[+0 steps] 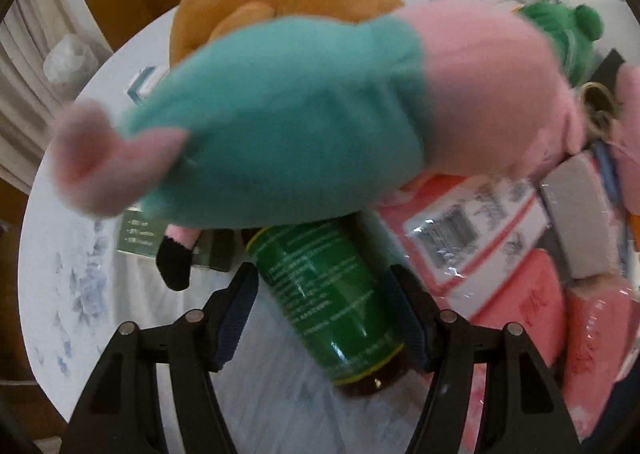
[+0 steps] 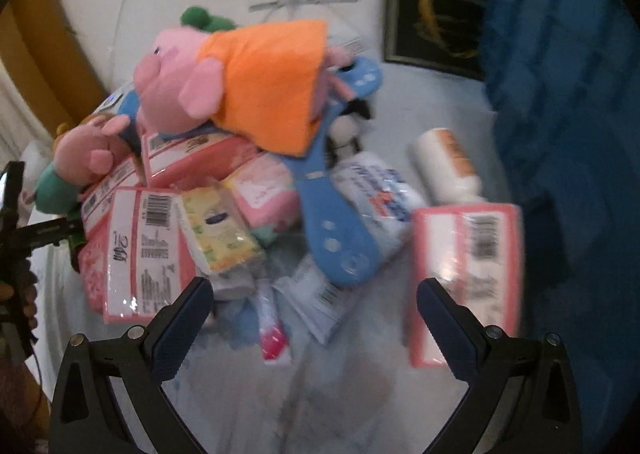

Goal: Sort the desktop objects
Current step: 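Grasp the green medicine bottle with the left gripper while the right grasps a snack bag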

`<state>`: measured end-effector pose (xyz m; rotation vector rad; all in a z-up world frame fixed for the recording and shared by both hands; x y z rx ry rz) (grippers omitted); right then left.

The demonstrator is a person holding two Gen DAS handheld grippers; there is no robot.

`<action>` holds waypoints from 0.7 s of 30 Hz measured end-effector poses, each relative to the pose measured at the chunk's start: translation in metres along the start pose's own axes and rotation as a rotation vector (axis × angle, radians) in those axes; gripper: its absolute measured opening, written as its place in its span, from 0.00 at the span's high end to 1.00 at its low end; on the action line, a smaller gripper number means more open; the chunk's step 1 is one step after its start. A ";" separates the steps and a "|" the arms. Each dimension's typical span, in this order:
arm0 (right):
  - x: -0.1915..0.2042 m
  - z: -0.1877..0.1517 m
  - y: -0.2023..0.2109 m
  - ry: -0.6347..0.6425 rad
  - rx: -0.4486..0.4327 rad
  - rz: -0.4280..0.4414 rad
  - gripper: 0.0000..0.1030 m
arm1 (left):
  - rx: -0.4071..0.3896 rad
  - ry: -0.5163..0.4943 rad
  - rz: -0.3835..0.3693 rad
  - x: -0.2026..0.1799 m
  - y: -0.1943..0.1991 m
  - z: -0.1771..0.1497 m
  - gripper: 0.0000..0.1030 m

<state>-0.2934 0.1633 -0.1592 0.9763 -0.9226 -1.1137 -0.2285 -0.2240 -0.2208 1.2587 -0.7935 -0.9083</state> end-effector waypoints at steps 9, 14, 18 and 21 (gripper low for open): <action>0.054 0.025 -0.055 0.158 0.083 0.073 0.04 | 0.041 0.030 -0.031 0.006 -0.025 -0.001 0.40; 0.058 0.035 -0.069 0.147 0.104 0.103 0.52 | 0.038 -0.001 -0.017 0.004 -0.019 -0.013 0.42; 0.060 0.029 -0.066 0.155 0.104 0.086 0.66 | 0.019 -0.037 -0.011 0.001 -0.004 -0.034 0.45; 0.060 0.022 -0.052 0.148 0.089 0.095 0.74 | -0.017 -0.074 -0.020 -0.006 0.020 -0.057 0.49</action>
Point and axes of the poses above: each gripper's, at about its wrist camera, not at the fingertips, and y roughly against the way its jaws point, x to its left, z to its top, the point moved 10 cm from there along -y, roughly the way its jaws point, and after that the axes turned 11 degrees about x, right-handed, at the moved point
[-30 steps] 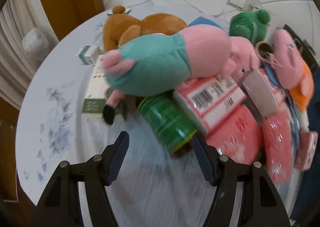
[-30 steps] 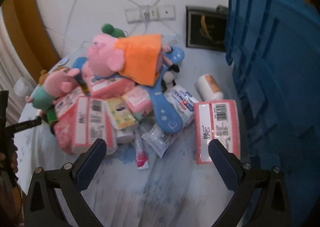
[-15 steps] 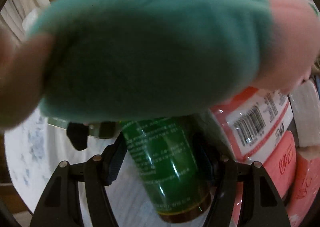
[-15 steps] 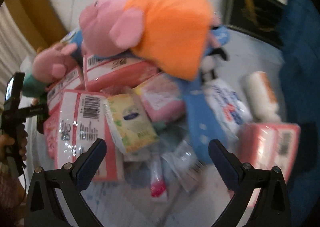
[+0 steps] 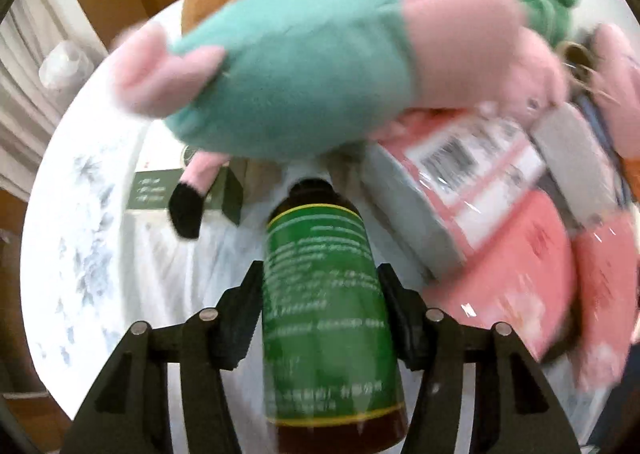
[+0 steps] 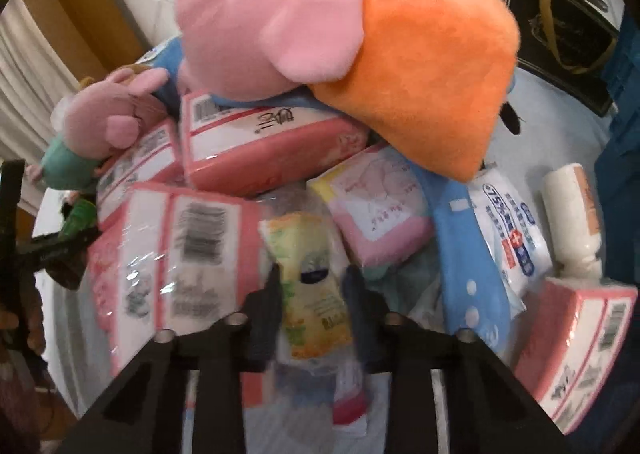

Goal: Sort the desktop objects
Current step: 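Grasp the green medicine bottle with the left gripper while the right grasps a snack bag, then carry the green bottle and snack bag over the blue bin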

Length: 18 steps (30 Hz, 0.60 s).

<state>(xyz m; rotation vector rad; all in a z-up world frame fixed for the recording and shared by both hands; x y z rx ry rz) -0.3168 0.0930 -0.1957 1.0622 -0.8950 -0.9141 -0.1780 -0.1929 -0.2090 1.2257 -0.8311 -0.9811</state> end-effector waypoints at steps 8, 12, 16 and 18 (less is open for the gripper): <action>0.011 -0.036 0.063 -0.006 -0.102 0.005 0.77 | -0.134 -0.068 -0.027 -0.019 0.066 -0.046 0.50; 0.024 -0.047 0.101 0.010 -0.182 -0.007 0.77 | -0.228 -0.108 -0.043 -0.025 0.108 -0.044 0.50; 0.035 -0.056 0.145 0.015 -0.274 -0.025 0.77 | -0.343 -0.181 -0.055 -0.046 0.151 -0.049 0.50; 0.037 -0.065 0.169 0.008 -0.323 -0.038 0.77 | -0.385 -0.217 -0.079 -0.059 0.172 -0.049 0.50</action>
Point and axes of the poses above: each gripper's, at about its wrist camera, not at the fingertips, and y roughly against the way its jaws point, x to its left, z to its top, the point moved 10 cm from there along -y, roughly the way its jaws point, and after that the axes turned 11 degrees about x, right-handed, at the moved point
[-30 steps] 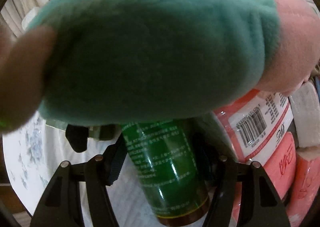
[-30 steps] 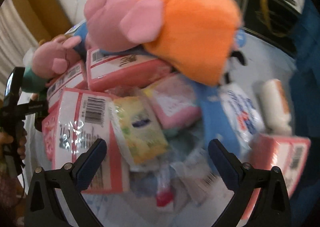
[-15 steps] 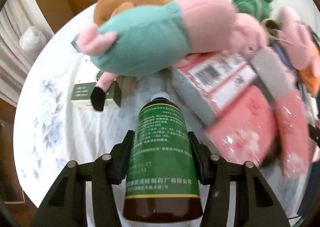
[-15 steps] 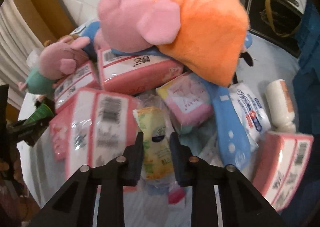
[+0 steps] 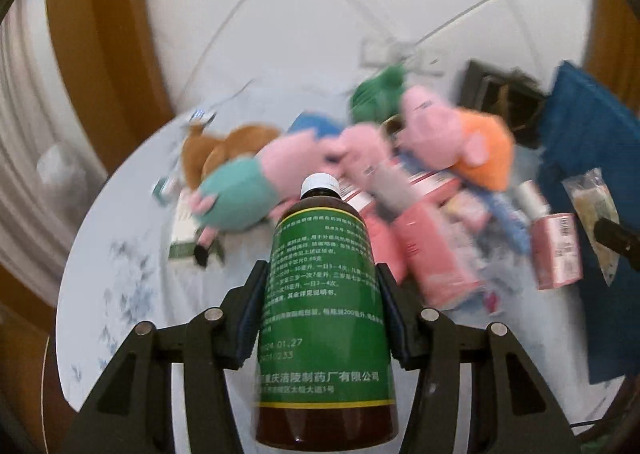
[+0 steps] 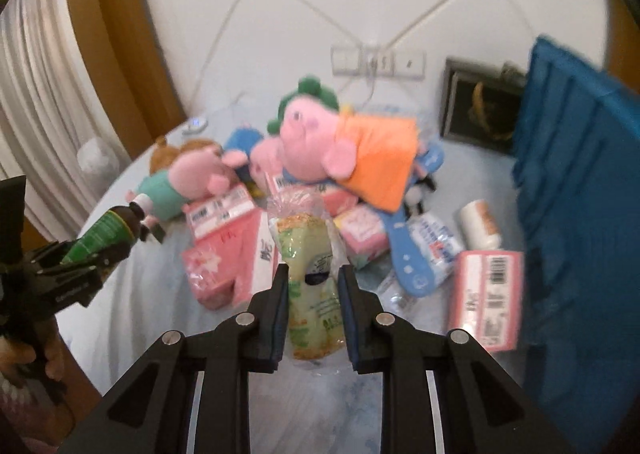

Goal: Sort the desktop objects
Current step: 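Carry the green bottle and snack bag over the blue bin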

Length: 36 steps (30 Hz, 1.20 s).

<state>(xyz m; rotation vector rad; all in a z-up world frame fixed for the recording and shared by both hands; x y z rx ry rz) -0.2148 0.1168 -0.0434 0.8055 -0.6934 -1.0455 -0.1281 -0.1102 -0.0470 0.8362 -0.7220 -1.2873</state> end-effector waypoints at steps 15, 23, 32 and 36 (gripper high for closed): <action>-0.046 -0.027 0.160 -0.085 -0.254 -0.186 0.77 | -0.218 -0.299 -0.235 -0.175 0.102 0.026 0.50; -0.102 -0.044 0.233 -0.173 -0.353 -0.301 0.77 | -0.278 -0.436 -0.346 -0.272 0.145 0.028 0.50; -0.181 -0.067 0.293 -0.266 -0.405 -0.427 0.77 | -0.361 -0.543 -0.437 -0.379 0.194 0.028 0.50; -0.221 -0.081 0.303 -0.313 -0.400 -0.459 0.77 | -0.368 -0.575 -0.463 -0.423 0.204 0.027 0.50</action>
Point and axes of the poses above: each gripper's, at about its wrist camera, not at the fingertips, and y roughly against the way its jaws point, x to its left, z to its top, the point moved 10 cm from there along -y, roughly the way its jaws point, and after that the axes turned 11 degrees about x, right-handed, at the moved point
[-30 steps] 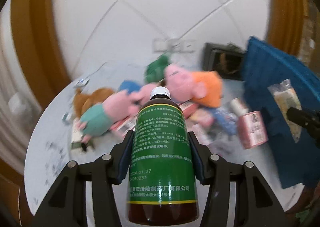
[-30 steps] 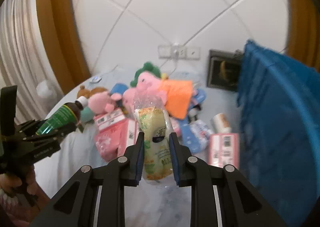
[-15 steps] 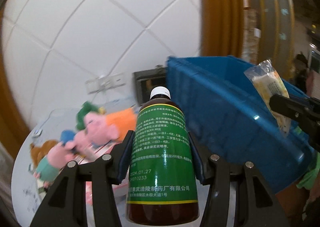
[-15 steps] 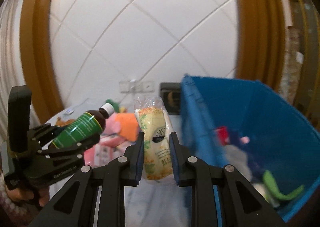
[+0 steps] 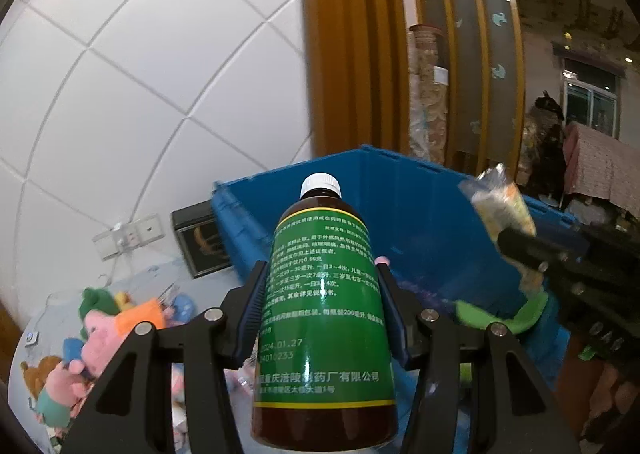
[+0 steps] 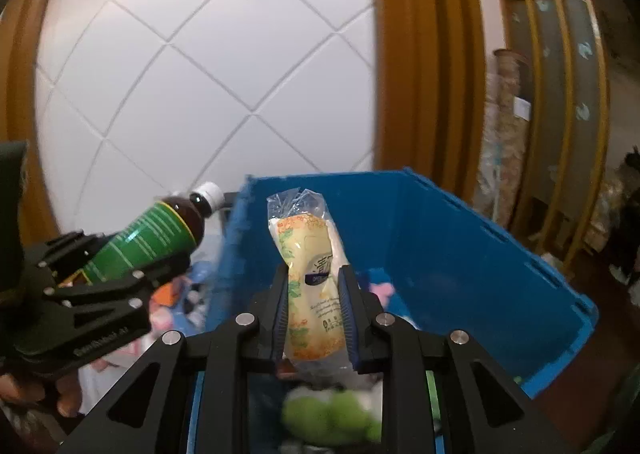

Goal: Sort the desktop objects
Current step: 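Carry the green bottle and snack bag over the blue bin, then open the left gripper while the right opens, dropping both into the bin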

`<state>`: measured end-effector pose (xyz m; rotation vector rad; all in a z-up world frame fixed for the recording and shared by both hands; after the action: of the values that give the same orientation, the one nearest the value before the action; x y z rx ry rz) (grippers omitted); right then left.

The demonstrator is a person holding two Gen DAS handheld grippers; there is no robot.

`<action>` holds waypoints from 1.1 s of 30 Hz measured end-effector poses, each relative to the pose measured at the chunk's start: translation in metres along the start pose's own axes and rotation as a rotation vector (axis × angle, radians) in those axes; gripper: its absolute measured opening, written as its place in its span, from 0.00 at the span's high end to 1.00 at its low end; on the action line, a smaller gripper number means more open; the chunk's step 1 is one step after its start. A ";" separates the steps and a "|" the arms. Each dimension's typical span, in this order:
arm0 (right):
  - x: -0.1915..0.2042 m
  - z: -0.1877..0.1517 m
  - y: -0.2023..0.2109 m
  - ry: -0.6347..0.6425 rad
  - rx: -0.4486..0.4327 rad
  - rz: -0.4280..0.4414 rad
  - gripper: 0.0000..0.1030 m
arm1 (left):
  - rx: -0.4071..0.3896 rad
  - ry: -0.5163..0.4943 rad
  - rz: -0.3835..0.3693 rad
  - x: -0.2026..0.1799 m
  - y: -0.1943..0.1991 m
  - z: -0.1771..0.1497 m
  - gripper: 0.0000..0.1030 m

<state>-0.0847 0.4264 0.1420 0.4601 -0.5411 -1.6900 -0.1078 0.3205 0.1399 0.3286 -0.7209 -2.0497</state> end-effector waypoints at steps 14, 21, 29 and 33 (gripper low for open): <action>-0.085 -0.033 -0.040 -0.067 0.111 -0.074 0.77 | 0.123 -0.138 -0.090 -0.089 -0.046 0.008 0.50; -0.107 -0.050 -0.049 -0.081 0.158 -0.106 0.77 | 0.153 -0.163 -0.098 -0.106 -0.054 0.007 0.50; -0.124 -0.058 -0.058 -0.075 0.190 -0.136 0.77 | 0.183 -0.150 -0.088 -0.107 -0.059 0.005 0.50; -0.124 -0.060 -0.060 -0.074 0.197 -0.139 0.77 | 0.182 -0.157 -0.074 -0.107 -0.059 0.006 0.41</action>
<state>-0.0759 0.5512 0.0588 0.5897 -0.7485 -1.8000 -0.0921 0.4361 0.1039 0.3033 -1.0091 -2.1006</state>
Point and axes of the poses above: each gripper's, at about its wrist camera, not at the fingertips, and y roughly against the way its jaws point, x to its left, z to its top, the point moved 10 cm from there along -y, roughly the way its jaws point, and after that the axes turned 11 degrees about x, right-handed, at the moved point
